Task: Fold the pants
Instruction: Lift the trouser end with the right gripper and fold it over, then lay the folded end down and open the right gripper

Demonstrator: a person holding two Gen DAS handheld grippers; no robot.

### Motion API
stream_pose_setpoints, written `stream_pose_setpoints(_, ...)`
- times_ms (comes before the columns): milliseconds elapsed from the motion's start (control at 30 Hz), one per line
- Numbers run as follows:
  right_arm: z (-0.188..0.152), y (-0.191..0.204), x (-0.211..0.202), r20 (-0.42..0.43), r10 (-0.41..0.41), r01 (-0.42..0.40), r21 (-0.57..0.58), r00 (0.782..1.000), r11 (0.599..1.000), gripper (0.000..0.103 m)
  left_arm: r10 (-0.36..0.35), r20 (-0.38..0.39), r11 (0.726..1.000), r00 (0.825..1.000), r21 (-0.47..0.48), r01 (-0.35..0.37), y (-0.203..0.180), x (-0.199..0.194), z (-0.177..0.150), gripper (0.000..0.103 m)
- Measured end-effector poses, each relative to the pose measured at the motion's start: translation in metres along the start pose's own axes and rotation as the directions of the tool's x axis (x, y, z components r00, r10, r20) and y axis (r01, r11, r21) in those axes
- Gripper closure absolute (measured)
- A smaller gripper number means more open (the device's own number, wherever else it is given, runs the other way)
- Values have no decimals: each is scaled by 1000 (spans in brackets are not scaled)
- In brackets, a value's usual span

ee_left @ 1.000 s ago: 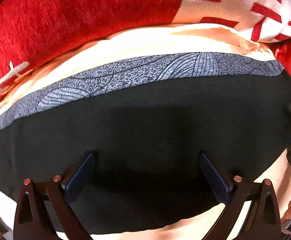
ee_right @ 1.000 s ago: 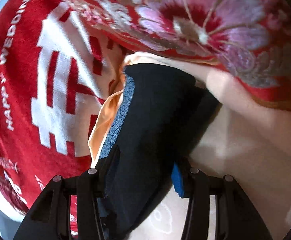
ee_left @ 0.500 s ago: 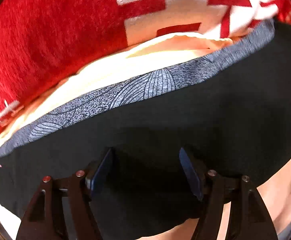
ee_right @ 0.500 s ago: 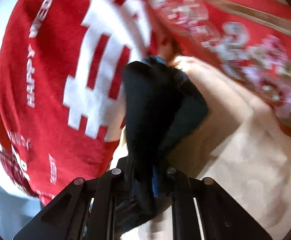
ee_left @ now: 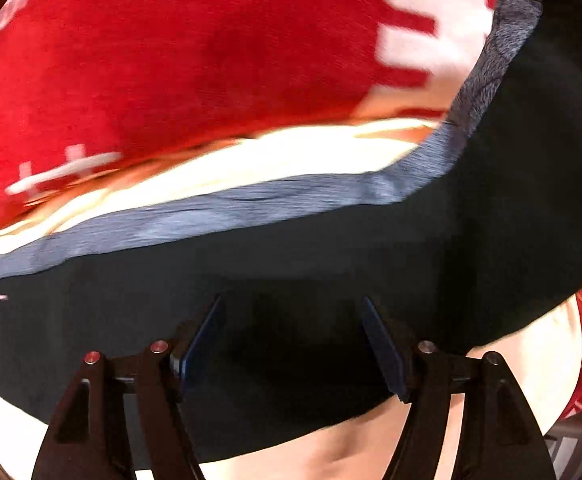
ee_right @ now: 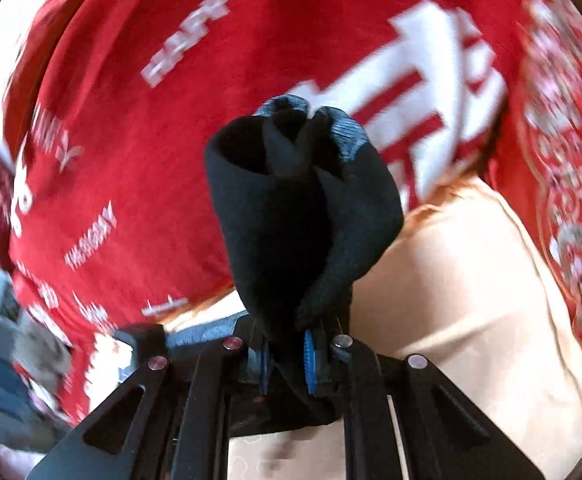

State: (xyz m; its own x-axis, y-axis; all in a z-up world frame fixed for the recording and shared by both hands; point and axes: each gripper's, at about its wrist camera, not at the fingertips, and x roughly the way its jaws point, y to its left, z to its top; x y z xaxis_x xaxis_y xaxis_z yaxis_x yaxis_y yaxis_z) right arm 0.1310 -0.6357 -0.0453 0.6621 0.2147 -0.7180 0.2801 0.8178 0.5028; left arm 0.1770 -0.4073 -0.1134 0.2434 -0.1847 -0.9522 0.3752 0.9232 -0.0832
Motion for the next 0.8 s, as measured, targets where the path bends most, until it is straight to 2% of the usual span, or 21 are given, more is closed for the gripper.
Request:
stream_pose_setpoints(67, -10, 23, 4, -10, -19, 18, -55, 1000, 998, 89, 29, 2, 1000, 1000, -7, -29, 33, -10, -4, 30)
stream_pose_setpoints(100, -15, 38, 9, -19, -32, 30, -86, 999, 996, 89, 45, -4, 999, 999, -14, -45, 51, -15, -9, 22)
stream_pose_setpoints(133, -22, 51, 14, -27, -42, 39, -117, 999, 992, 89, 58, -5, 998, 998, -28, -58, 67, -19, -12, 20)
stream_pose_setpoints(233, -49, 99, 43, -73, -95, 76, -229, 993, 971, 89, 106, -13, 992, 994, -73, -107, 118, -32, -28, 20)
stream_pose_setpoints(300, -68, 121, 63, -114, -108, 74, -271, 988, 960, 89, 143, -29, 984, 989, -101, -145, 142, -37, -50, 20)
stream_pose_setpoints(400, -106, 145, 104, -193, -164, 91, -341, 967, 936, 87, 190, -60, 971, 980, -133, -196, 177, -34, -70, 20)
stream_pose_setpoints(467, -131, 158, 129, -219, -247, 138, -419, 944, 898, 82, 203, -81, 966, 976, -147, -213, 192, -29, -82, 20)
stream_pose_setpoints(500, -148, 166, 144, -217, -320, 182, -487, 922, 854, 82, 203, -90, 964, 975, -155, -215, 200, -30, -90, 20)
stream_pose_setpoints(533, -156, 170, 149, -204, -360, 207, -528, 911, 824, 81, 202, -96, 963, 975, -161, -216, 205, -30, -96, 20)
stream_pose_setpoints(567, -167, 178, 156, -175, -418, 245, -589, 891, 770, 79, 202, -100, 962, 974, -167, -216, 210, -30, -99, 20)
stream_pose_setpoints(600, -178, 187, 159, -133, -476, 281, -659, 870, 698, 78, 201, -103, 961, 974, -172, -217, 214, -28, -95, 20)
stream_pose_setpoints(633, -188, 198, 159, -93, -511, 298, -719, 855, 628, 70, 198, -104, 961, 975, -177, -214, 216, -29, -97, 20)
stream_pose_setpoints(667, -193, 204, 158, -80, -517, 294, -745, 852, 599, 61, 194, -104, 961, 975, -180, -211, 220, -30, -100, 20)
stream_pose_setpoints(700, -200, 213, 152, -72, -515, 279, -772, 854, 571, 57, 191, -100, 961, 976, -182, -207, 226, -33, -99, 20)
stream_pose_setpoints(733, -205, 220, 146, -73, -510, 267, -784, 857, 561, 57, 188, -92, 962, 978, -181, -202, 225, -36, -97, 20)
stream_pose_setpoints(767, -208, 226, 139, -76, -501, 253, -792, 862, 555, 57, 184, -84, 964, 979, -179, -197, 238, -36, -91, 20)
stream_pose_setpoints(800, -208, 230, 128, -100, -471, 221, -785, 877, 578, 57, 180, -74, 966, 981, -176, -191, 242, -38, -82, 20)
